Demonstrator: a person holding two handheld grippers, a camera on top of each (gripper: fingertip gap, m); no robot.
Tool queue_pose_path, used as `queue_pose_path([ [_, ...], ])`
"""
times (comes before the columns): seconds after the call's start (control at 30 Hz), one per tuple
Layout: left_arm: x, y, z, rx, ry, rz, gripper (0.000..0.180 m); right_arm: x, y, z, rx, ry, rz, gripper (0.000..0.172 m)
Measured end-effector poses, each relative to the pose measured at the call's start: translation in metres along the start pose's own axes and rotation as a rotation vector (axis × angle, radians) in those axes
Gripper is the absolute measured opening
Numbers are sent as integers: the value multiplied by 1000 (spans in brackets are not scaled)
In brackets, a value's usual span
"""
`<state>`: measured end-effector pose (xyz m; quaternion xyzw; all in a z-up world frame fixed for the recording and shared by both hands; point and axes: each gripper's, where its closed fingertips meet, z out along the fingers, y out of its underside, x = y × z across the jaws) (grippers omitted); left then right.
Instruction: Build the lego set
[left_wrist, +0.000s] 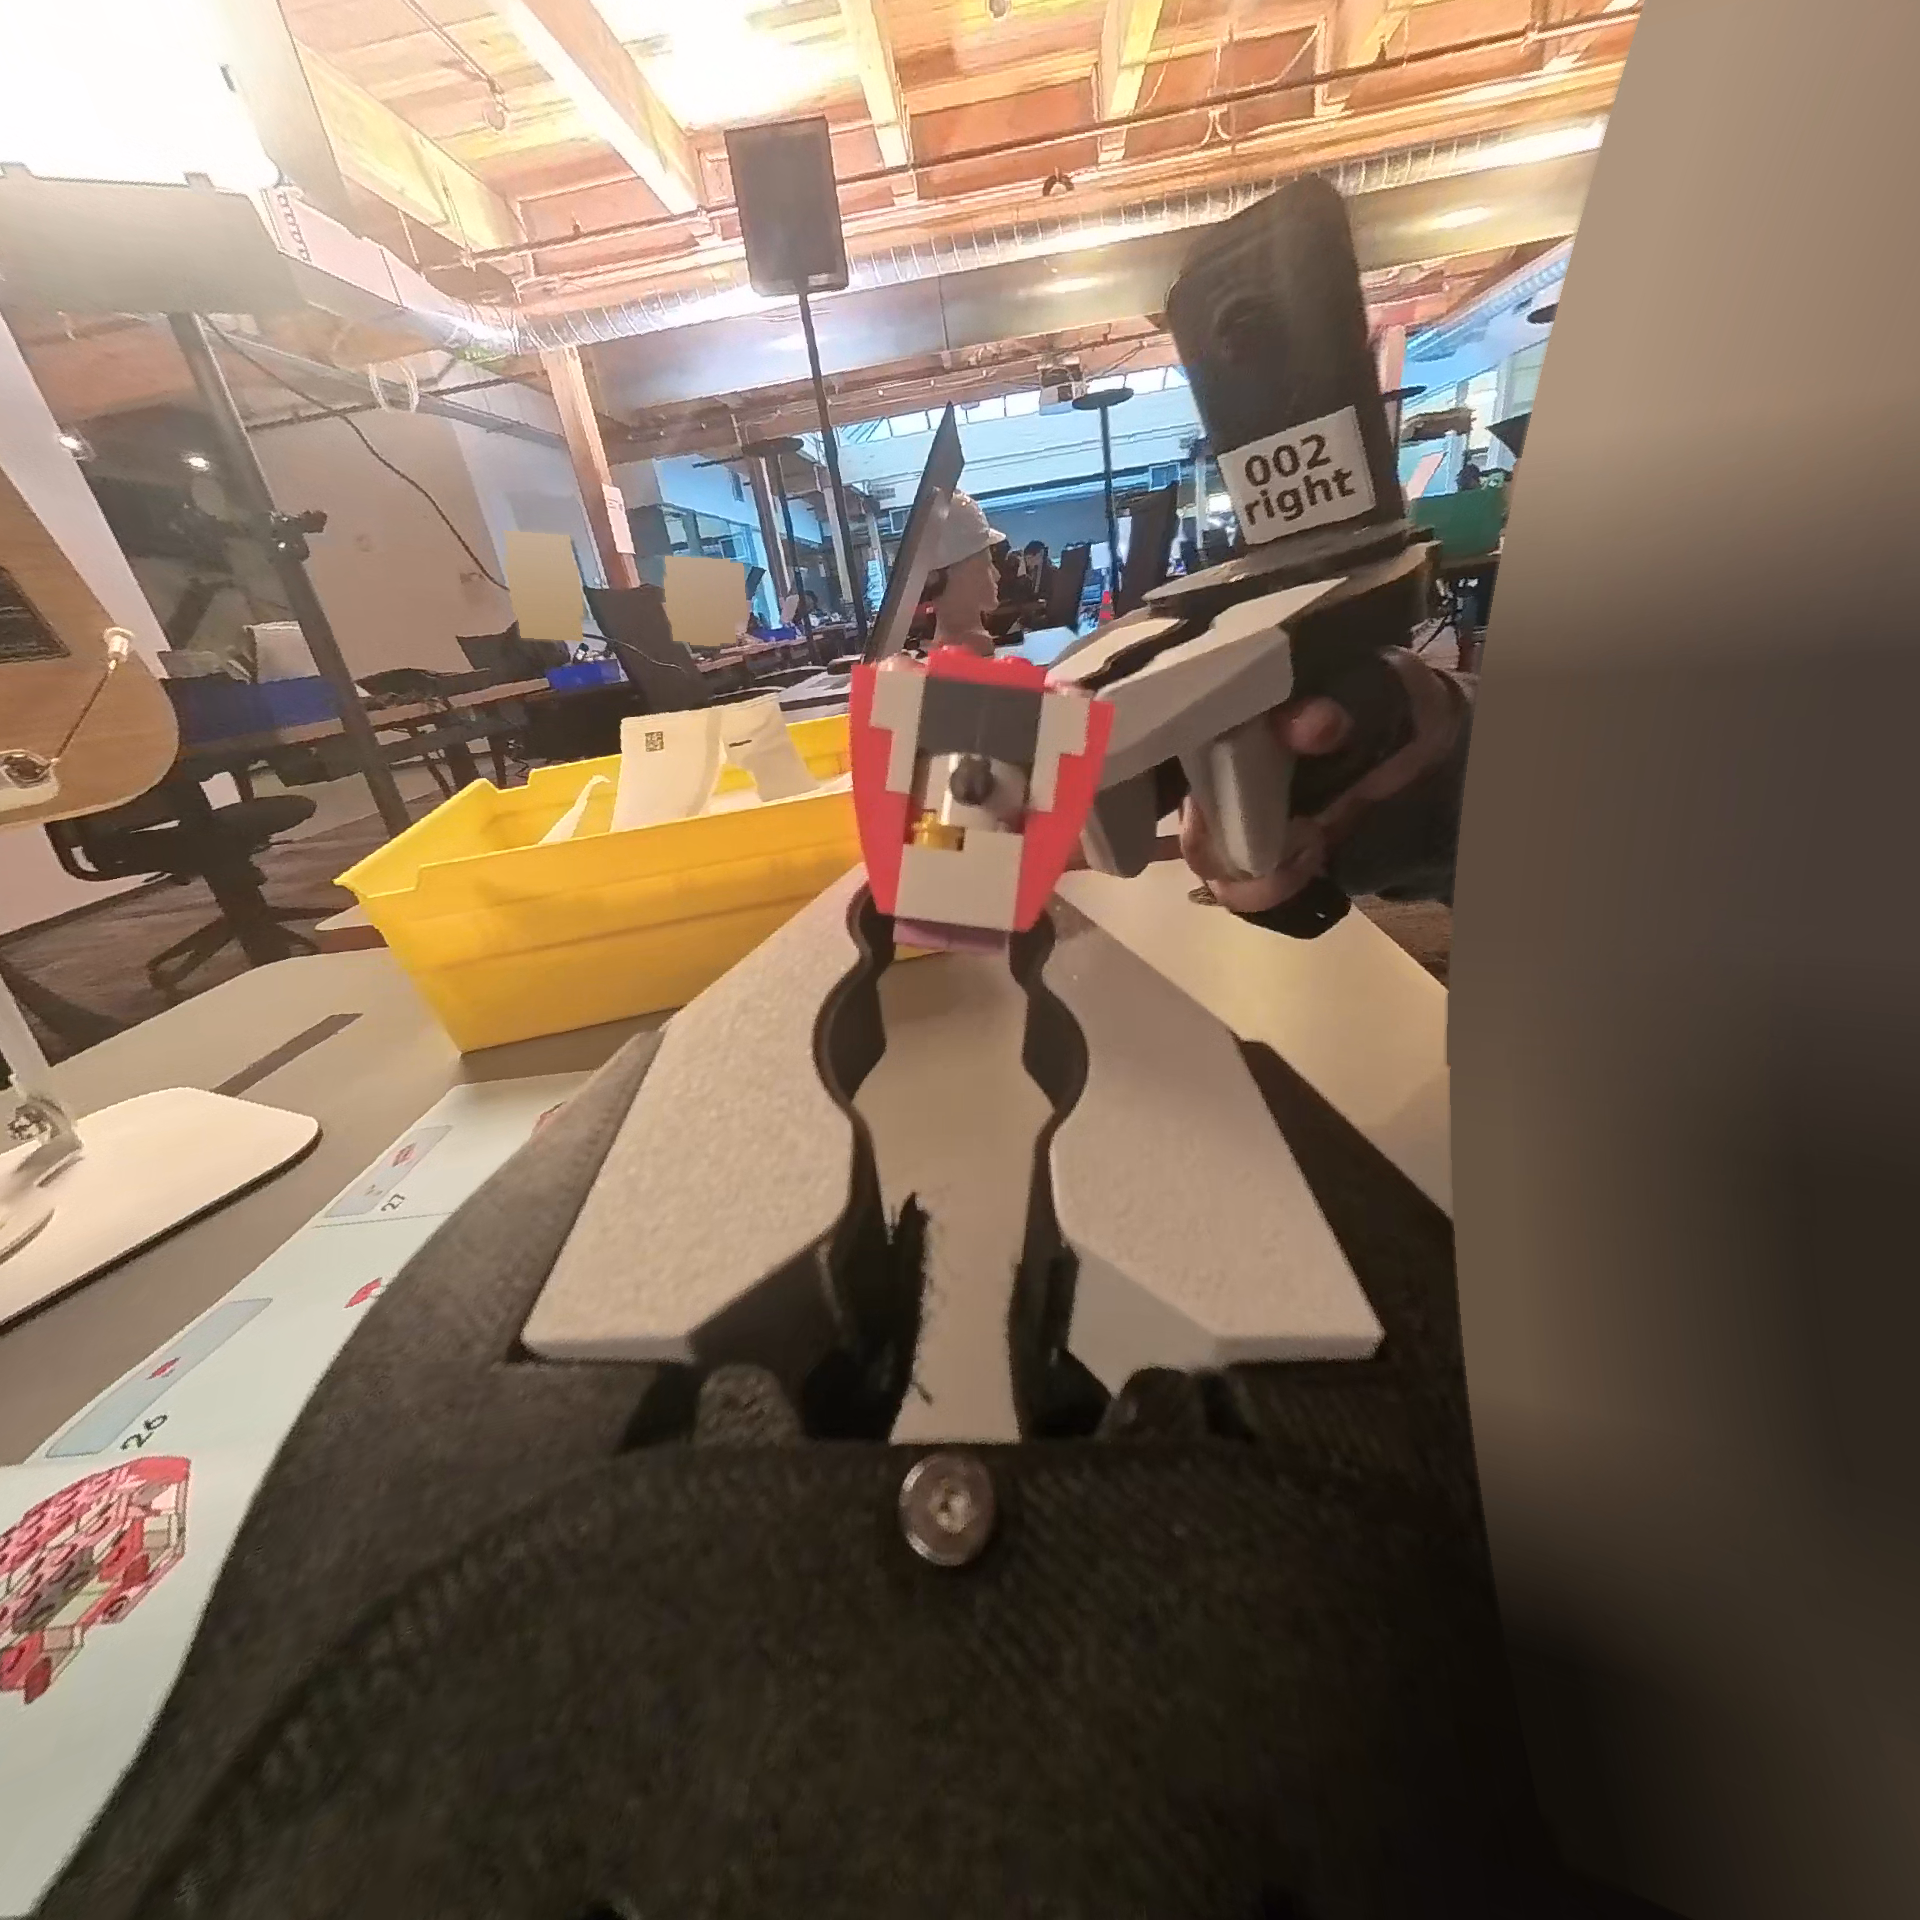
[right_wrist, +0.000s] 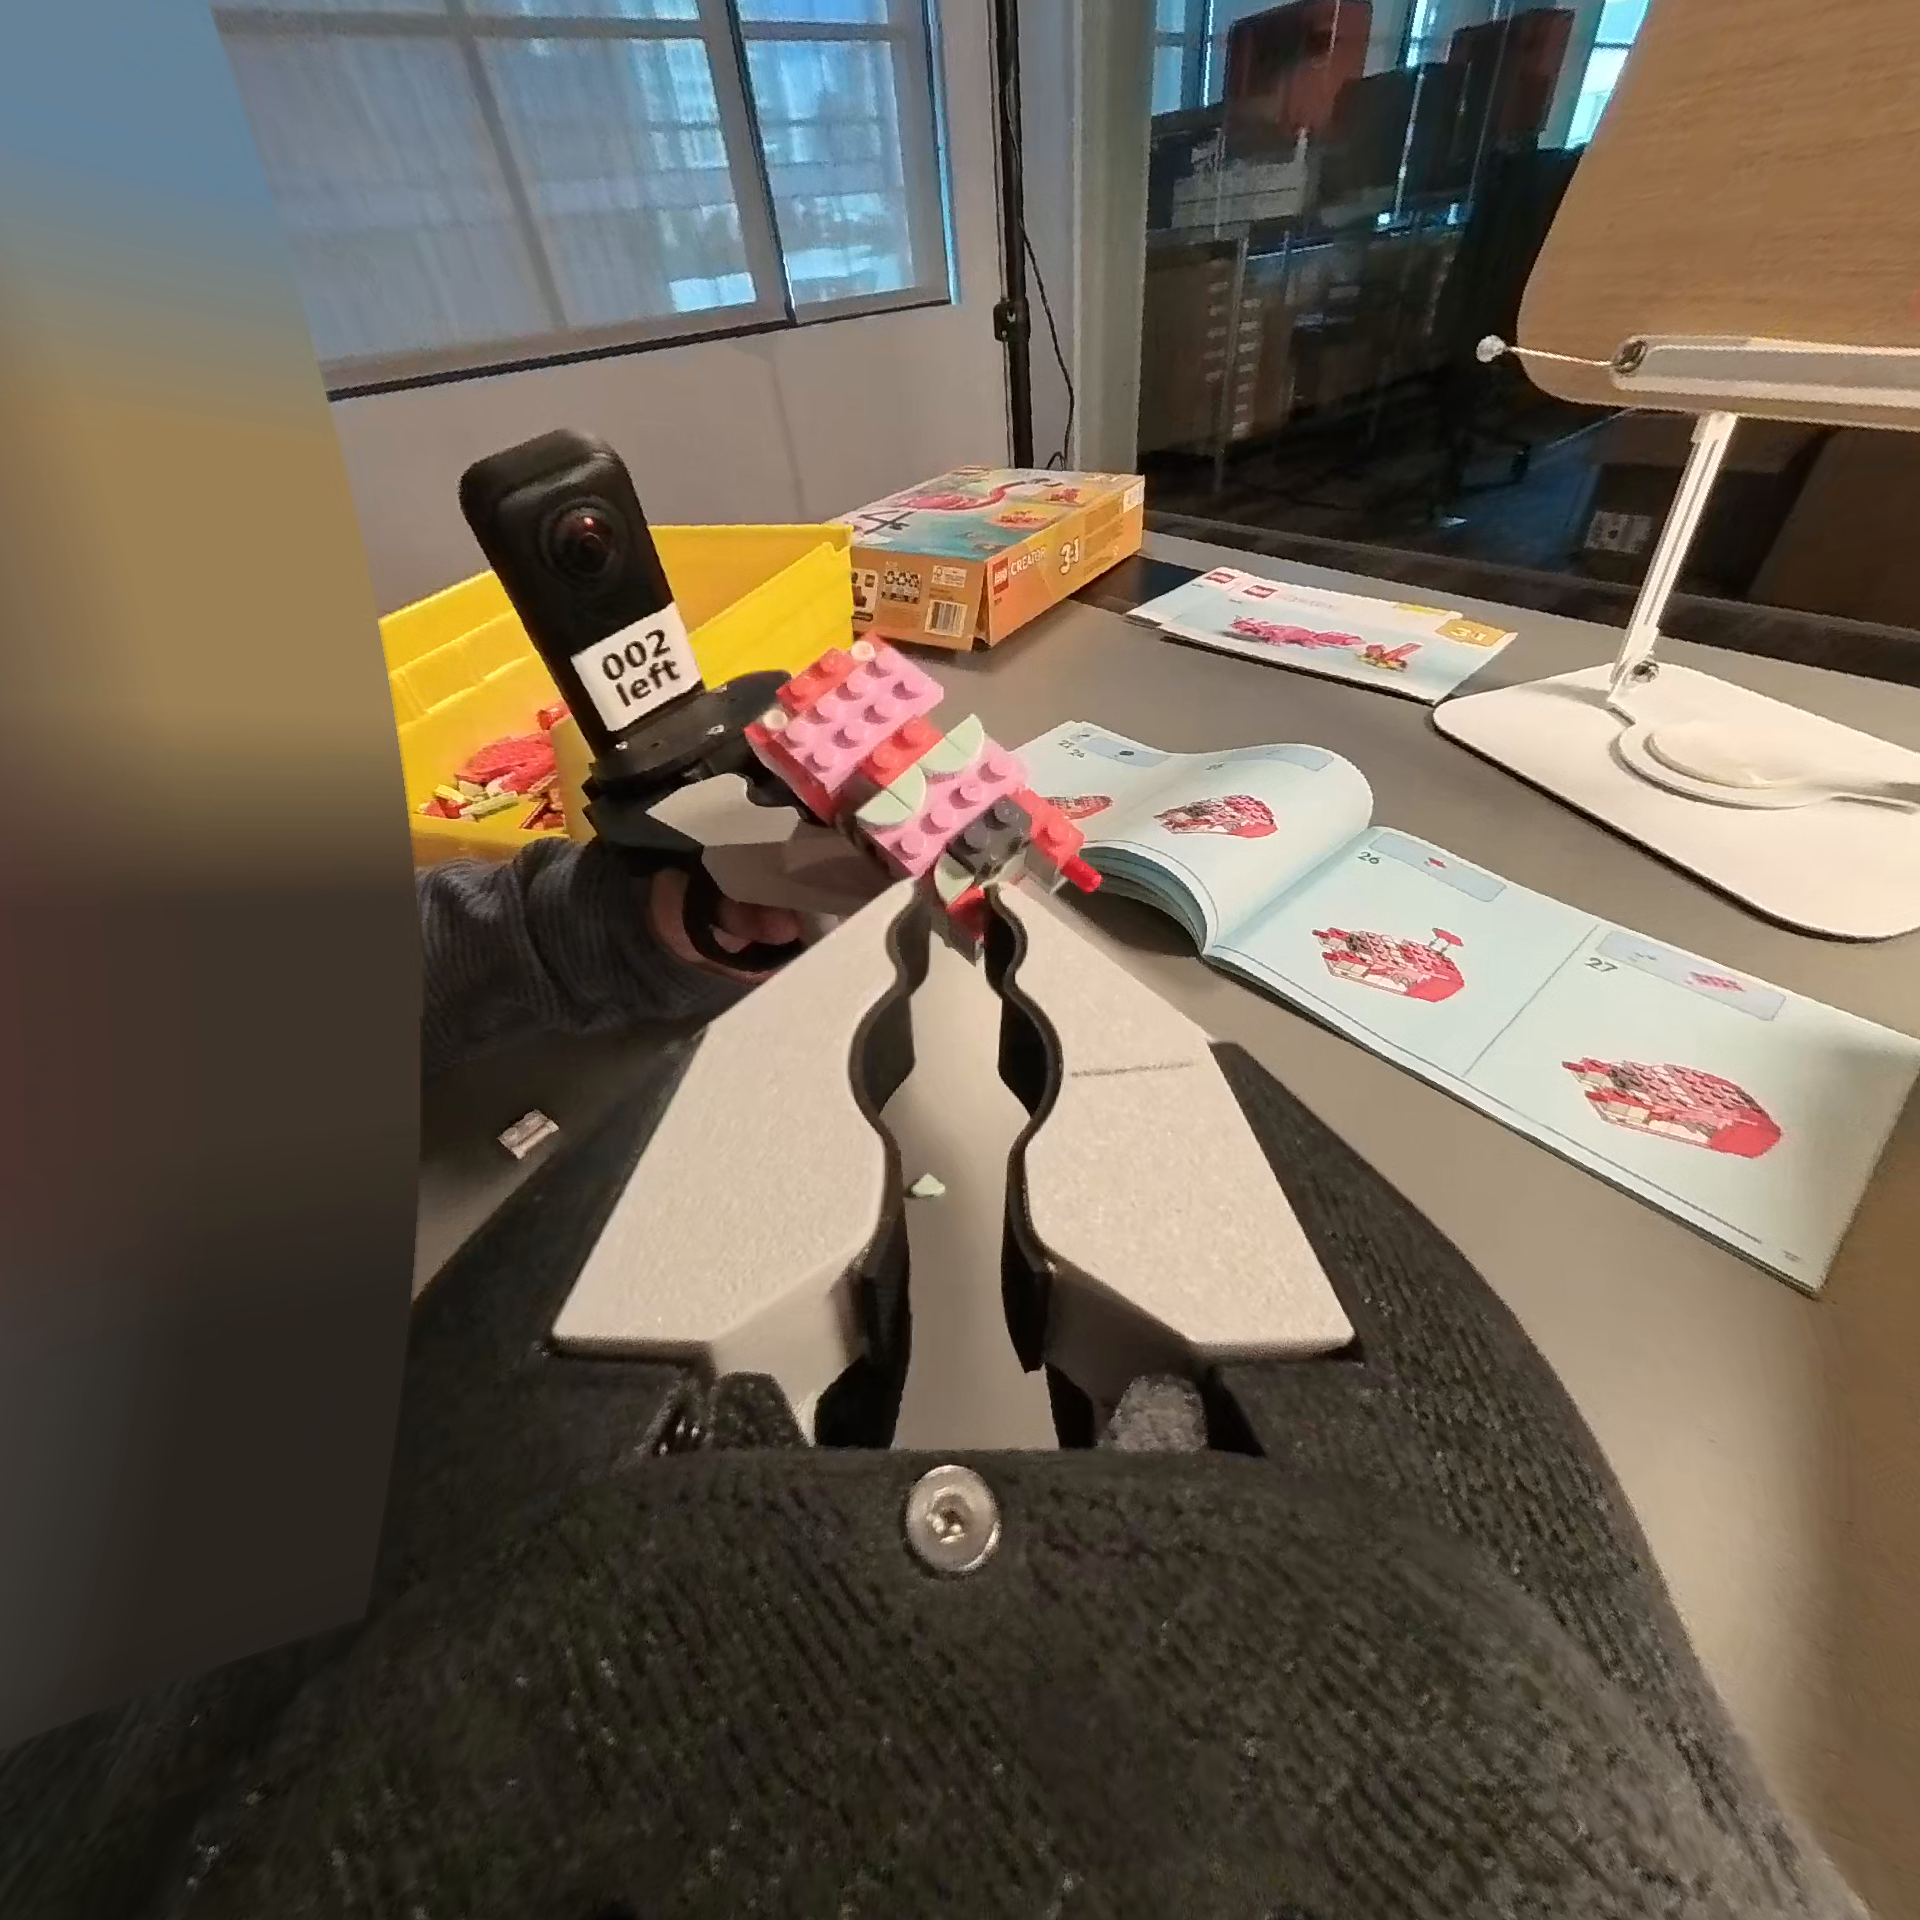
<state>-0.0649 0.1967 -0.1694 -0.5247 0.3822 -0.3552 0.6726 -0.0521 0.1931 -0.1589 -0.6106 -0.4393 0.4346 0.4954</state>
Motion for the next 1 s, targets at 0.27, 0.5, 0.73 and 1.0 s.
queue_pose_path([
  [0.27, 1, 4, 1, -24, 0, 19, 21, 2, 6, 1, -59, 38, -25, 7],
  [0.5, 1, 7, 2, -42, 0, 25, 20, 4, 10, 2, -90, 43, 33, 7],
  [0.73, -4, -3, 1, 26, 68, -316, 21, -5, -8, 0, 33, 41, -176, 61],
  [1.0, 17, -24, -5, 157, 446, -839, 19, -16, -11, 12, -14, 316, -951, 56],
])
